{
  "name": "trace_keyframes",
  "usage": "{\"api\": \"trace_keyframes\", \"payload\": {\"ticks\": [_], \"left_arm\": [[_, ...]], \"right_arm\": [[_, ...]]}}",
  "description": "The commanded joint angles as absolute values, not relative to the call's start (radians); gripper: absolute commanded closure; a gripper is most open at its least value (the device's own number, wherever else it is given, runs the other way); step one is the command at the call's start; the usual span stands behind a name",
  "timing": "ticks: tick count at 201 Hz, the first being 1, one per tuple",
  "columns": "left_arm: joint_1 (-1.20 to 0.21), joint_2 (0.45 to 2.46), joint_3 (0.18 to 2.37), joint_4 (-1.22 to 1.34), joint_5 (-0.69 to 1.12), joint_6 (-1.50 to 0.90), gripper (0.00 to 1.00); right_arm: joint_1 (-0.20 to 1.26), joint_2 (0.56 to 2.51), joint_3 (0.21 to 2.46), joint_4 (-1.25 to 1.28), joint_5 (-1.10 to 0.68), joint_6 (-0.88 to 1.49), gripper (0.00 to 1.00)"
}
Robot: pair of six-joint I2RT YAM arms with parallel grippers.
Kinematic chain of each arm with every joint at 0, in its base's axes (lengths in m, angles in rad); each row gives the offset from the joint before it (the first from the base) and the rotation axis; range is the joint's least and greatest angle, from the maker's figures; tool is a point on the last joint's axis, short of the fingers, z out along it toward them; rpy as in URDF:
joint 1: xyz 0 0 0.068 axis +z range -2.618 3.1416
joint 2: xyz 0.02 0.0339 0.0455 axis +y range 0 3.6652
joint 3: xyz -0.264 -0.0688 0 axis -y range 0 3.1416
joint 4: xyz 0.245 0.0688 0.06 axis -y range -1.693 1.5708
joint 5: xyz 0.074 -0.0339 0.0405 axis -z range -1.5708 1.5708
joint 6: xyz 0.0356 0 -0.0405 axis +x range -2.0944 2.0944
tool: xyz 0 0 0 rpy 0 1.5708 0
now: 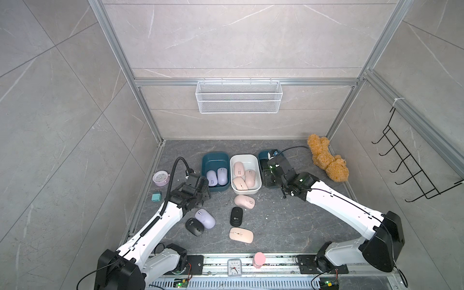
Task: Place the mice by color into the storage box
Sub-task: Place the mouse in the storage box.
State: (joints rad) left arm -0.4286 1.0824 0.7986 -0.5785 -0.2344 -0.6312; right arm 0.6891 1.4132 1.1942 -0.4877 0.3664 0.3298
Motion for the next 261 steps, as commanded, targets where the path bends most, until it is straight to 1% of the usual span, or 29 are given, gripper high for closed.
{"api": "trace_keyframes", "payload": {"ticks": [1,37,81,129,184,261], "left_arm": [[-0.431,1.086,0.841,-0.572,-0.246,-0.607,0.32],[-0.431,1.087,0.844,-0.564,-0.246,-0.604,0.32],[-0.431,1.085,0.844,-0.558,-0.249,-0.604,0.32],[-0.431,1.088,0.844,-0.556,-0.253,-0.601,0.32],[-0.431,1.098,0.847,-0.554,-0.262,-0.596,0.32],[-0.431,1.127,0.856,-0.551,-0.256,-0.587,0.32]], "right_arm": [[0.646,1.444,1.232,-0.448,0.325,0.293,0.45],[0.553,1.493,1.257,-0.428,0.251,0.277,0.45],[0.419,1.595,1.289,-0.396,0.131,0.295,0.45],[0.334,1.713,1.319,-0.37,0.08,0.314,0.45],[0.29,1.815,1.341,-0.364,0.064,0.331,0.45],[0.279,1.879,1.338,-0.373,0.086,0.333,0.44]]}}
